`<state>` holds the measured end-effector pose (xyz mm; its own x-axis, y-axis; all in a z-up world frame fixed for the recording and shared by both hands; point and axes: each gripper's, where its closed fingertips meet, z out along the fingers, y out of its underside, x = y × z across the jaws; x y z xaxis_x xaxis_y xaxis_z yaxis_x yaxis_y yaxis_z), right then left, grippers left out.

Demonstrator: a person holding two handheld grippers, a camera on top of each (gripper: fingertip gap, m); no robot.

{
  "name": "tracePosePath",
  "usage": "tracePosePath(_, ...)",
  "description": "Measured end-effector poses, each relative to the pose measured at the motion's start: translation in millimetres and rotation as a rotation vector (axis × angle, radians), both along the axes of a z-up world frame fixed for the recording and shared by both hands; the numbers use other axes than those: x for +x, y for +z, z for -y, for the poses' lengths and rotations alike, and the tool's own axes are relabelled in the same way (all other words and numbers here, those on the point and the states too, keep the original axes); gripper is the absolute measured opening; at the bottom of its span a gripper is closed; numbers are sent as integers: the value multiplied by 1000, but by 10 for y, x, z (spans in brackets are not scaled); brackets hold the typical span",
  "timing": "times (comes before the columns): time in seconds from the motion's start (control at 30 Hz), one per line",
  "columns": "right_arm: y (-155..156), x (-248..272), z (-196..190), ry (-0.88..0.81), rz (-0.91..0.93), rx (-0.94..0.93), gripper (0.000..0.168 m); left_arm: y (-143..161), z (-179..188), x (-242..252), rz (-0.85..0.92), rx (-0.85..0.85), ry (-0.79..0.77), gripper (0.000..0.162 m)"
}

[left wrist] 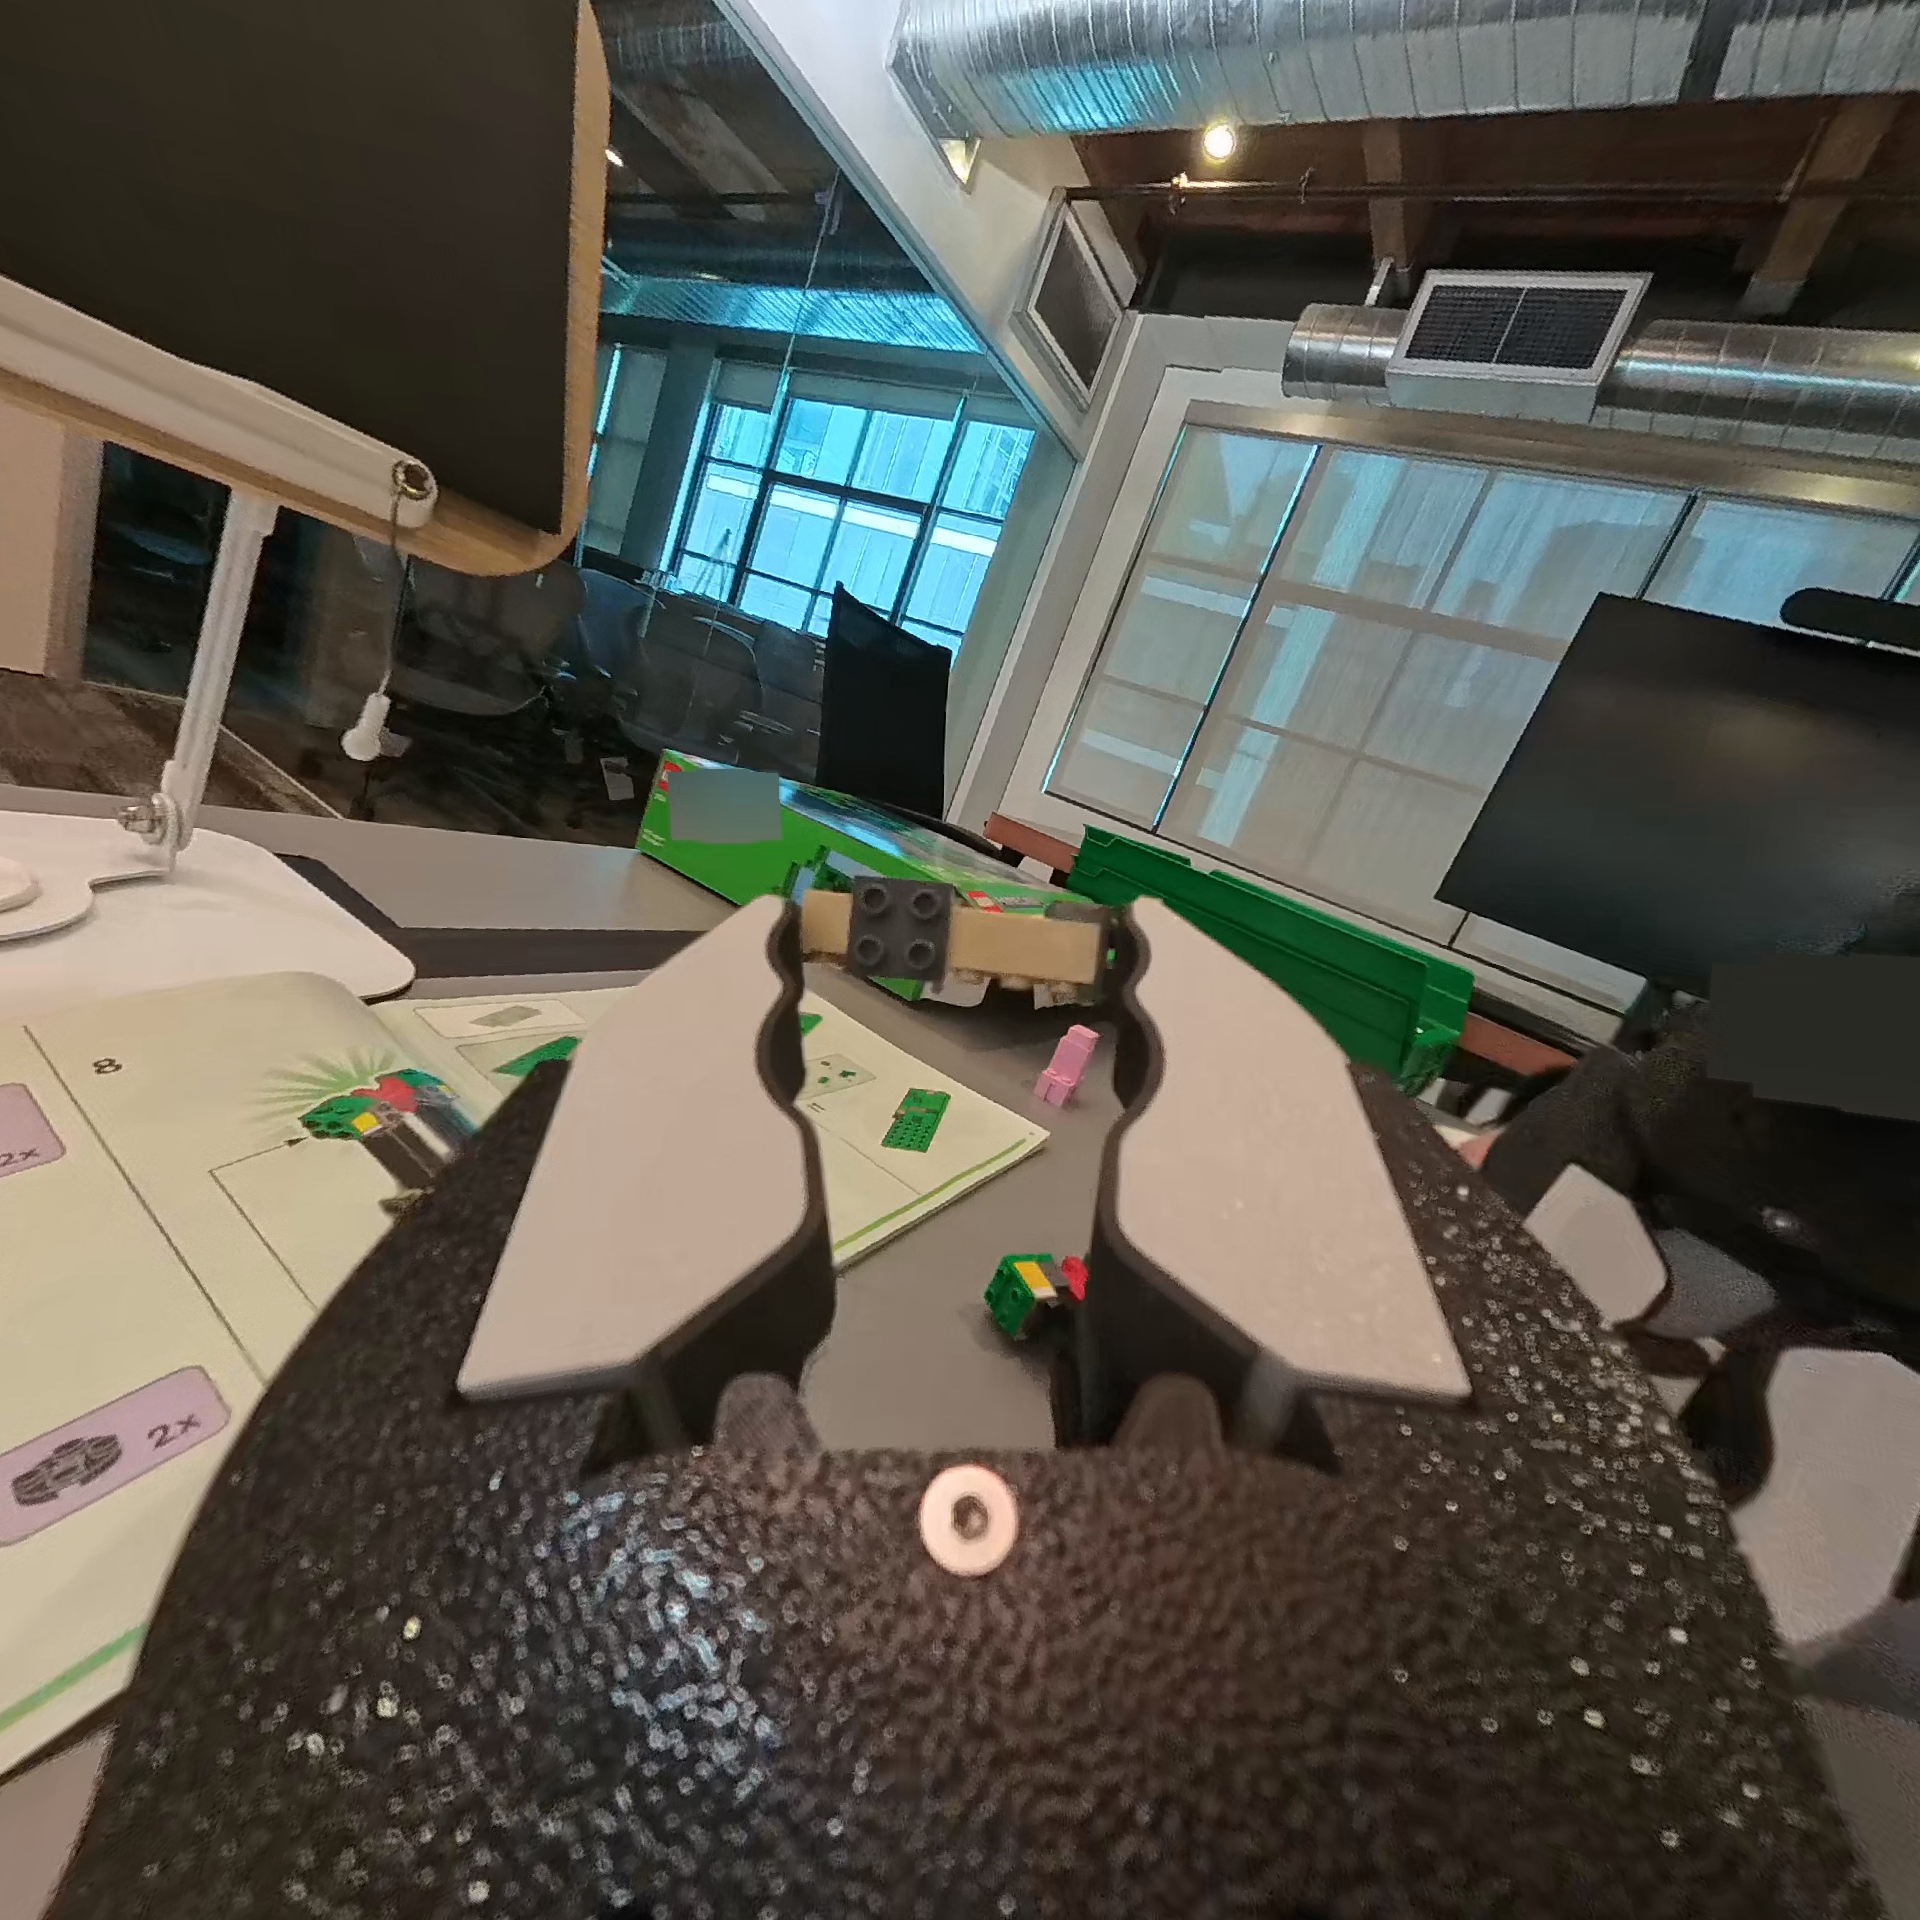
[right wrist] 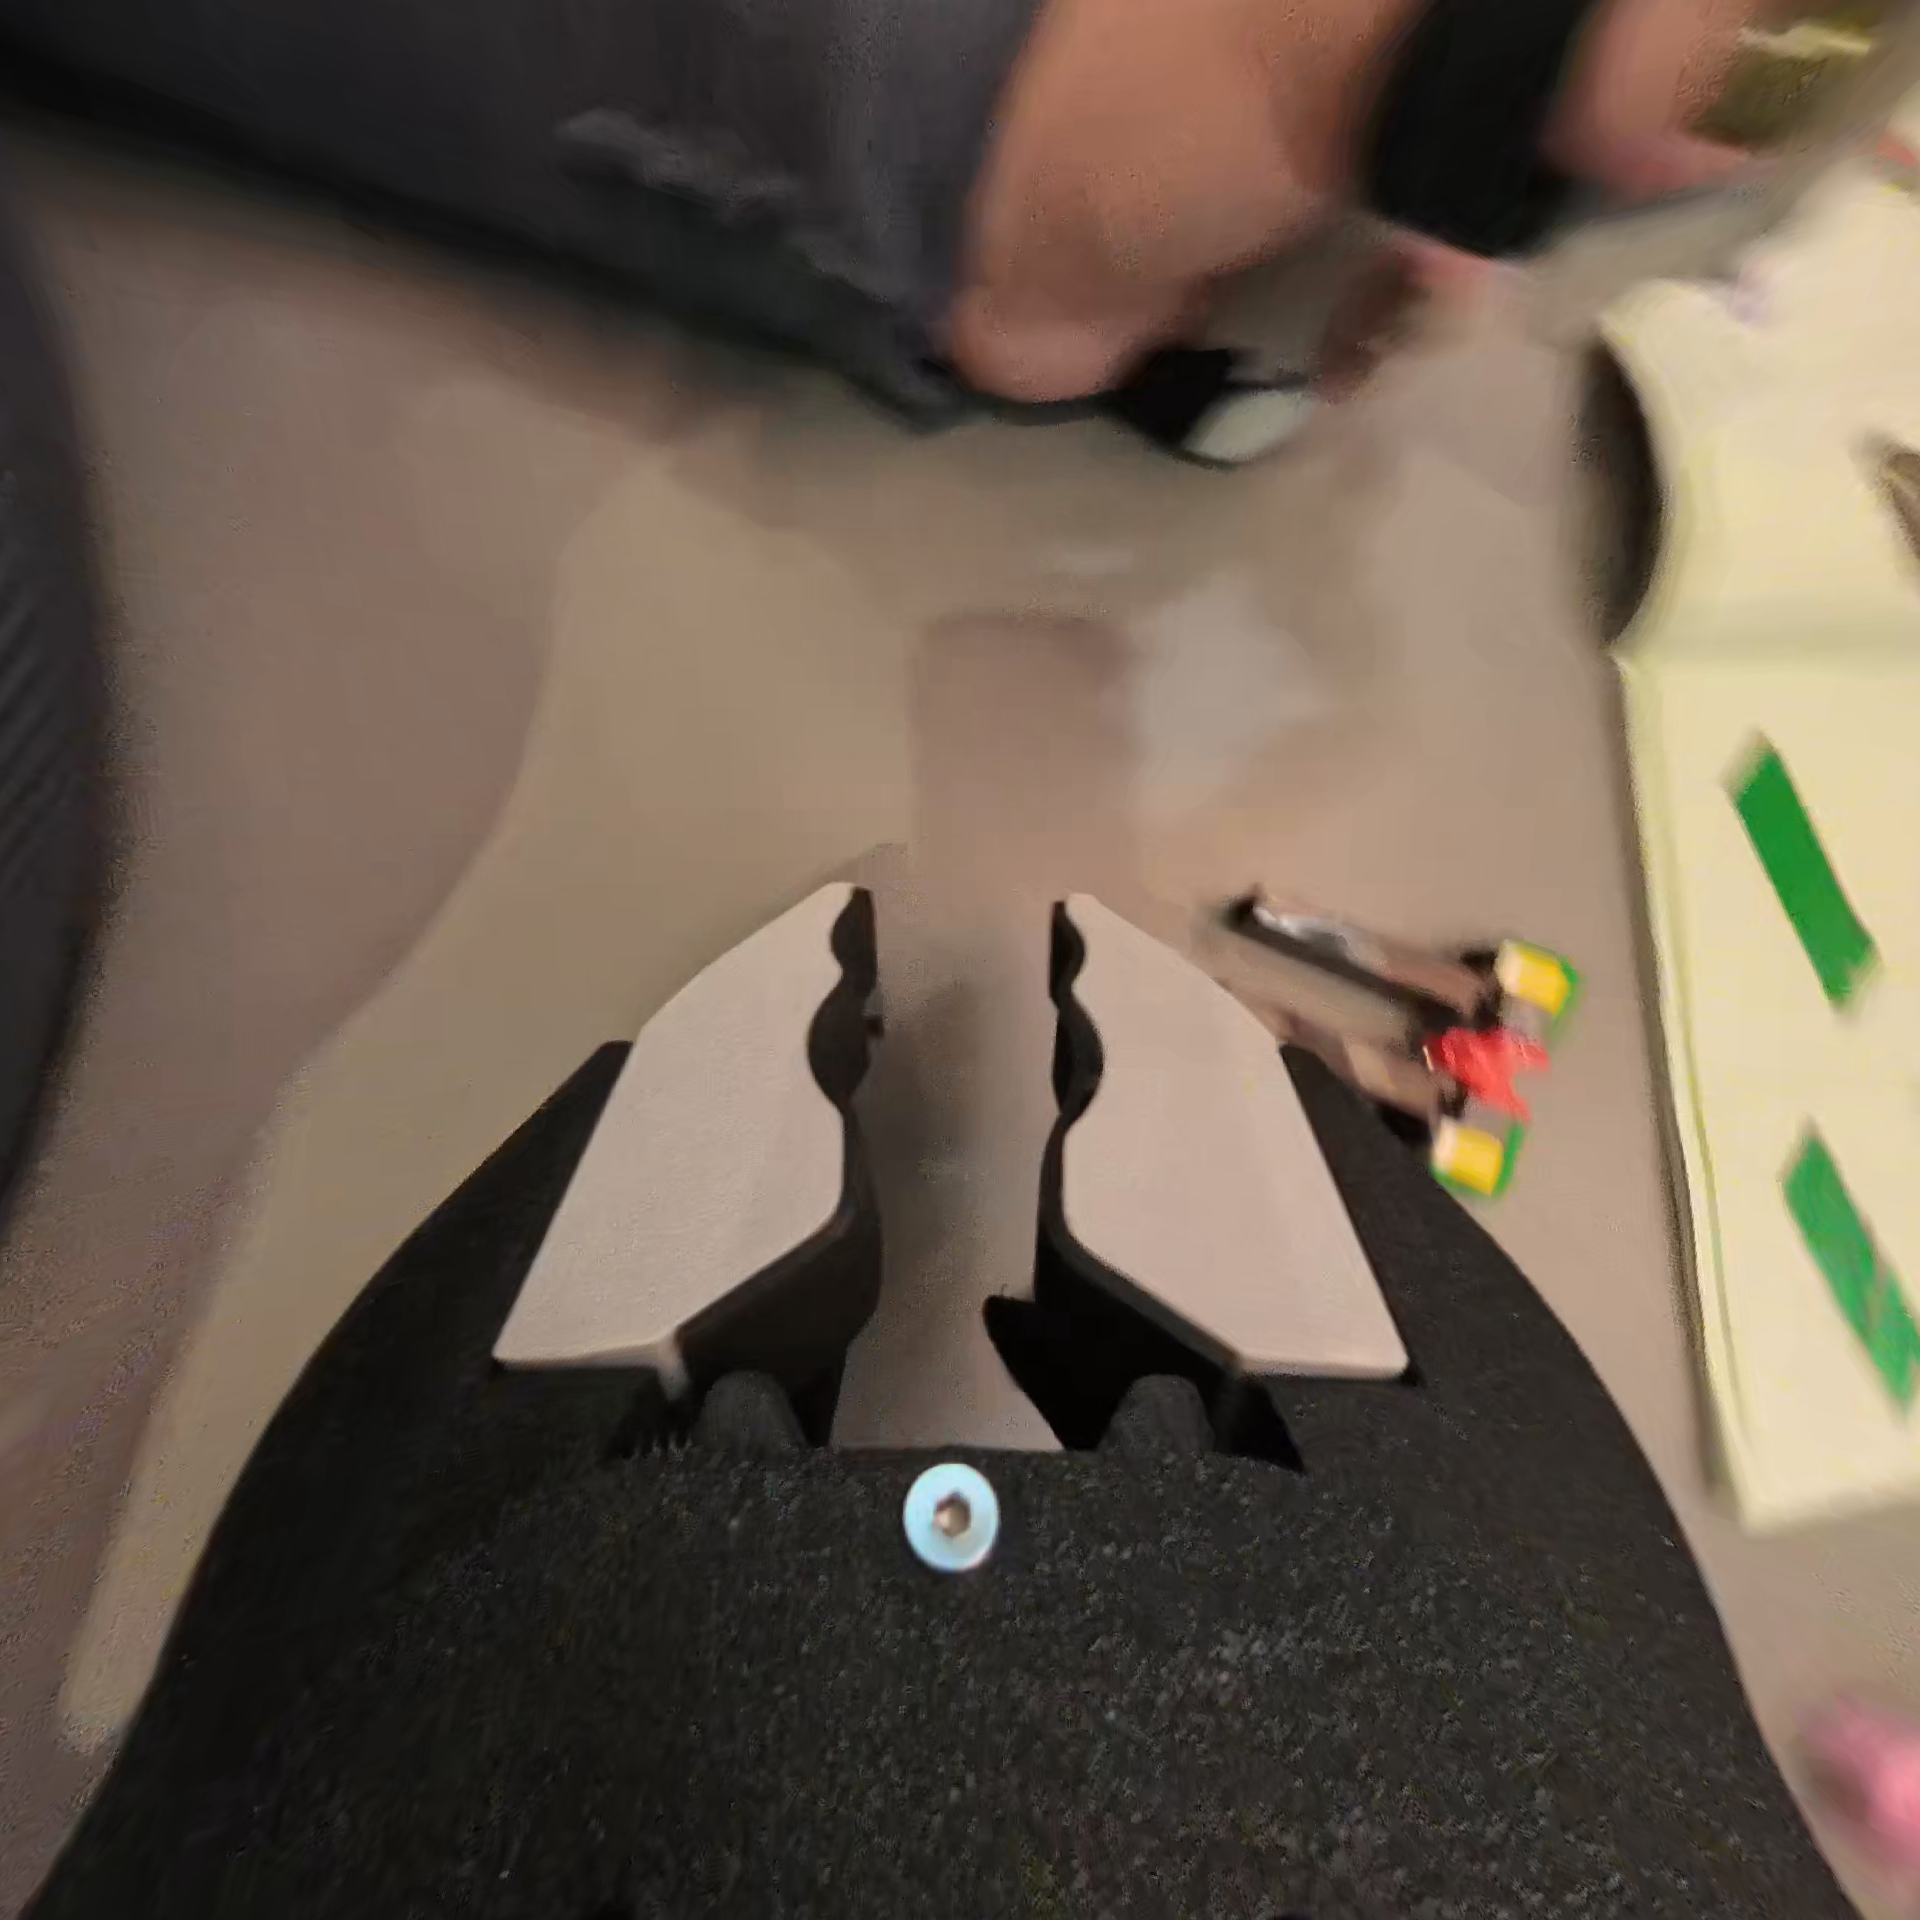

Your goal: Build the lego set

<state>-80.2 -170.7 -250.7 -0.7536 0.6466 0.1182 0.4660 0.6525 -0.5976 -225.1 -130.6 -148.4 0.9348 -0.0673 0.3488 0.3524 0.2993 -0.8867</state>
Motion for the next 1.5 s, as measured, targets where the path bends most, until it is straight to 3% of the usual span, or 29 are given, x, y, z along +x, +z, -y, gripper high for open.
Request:
tracePosePath(0.07,55,13,-48,-269,-77,-61,21,-13,-24,67,-17,-10,-34,57)
tracePosePath(0.1,88,29,-90,-423,-118,-103,3,-19,-44,118,-33,-16,-59,57)
tracePosePath(0.17,65,147,-120,-649,-113,-176,0,-22,-81,256,-79,-28,-123,57)
tracePosePath(0.27,-40,298,-88,-810,-84,-208,0,-27,-107,454,-152,-43,-195,57)
tracePosePath(0.47,-124,319,105,-895,-51,-250,0,35,-77,645,-176,-25,-266,57)
tracePosePath(0.67,-238,321,-96,-957,-31,-56,0,46,-46,695,-271,-45,-272,57)
tracePosePath(0.9,-151,231,-357,-1103,-125,-21,0,41,-38,722,-287,-52,-290,57)
tracePosePath(1.03,-83,214,-228,-1154,-172,-173,22,6,-73,677,-301,-95,-256,57)
tracePosePath(1.13,-159,198,-196,-1157,-141,-167,31,-25,-96,666,-344,-133,-226,57)
tracePosePath(1.5,-246,127,-191,-1121,-112,-142,16,-55,-112,677,-414,-163,-204,57)
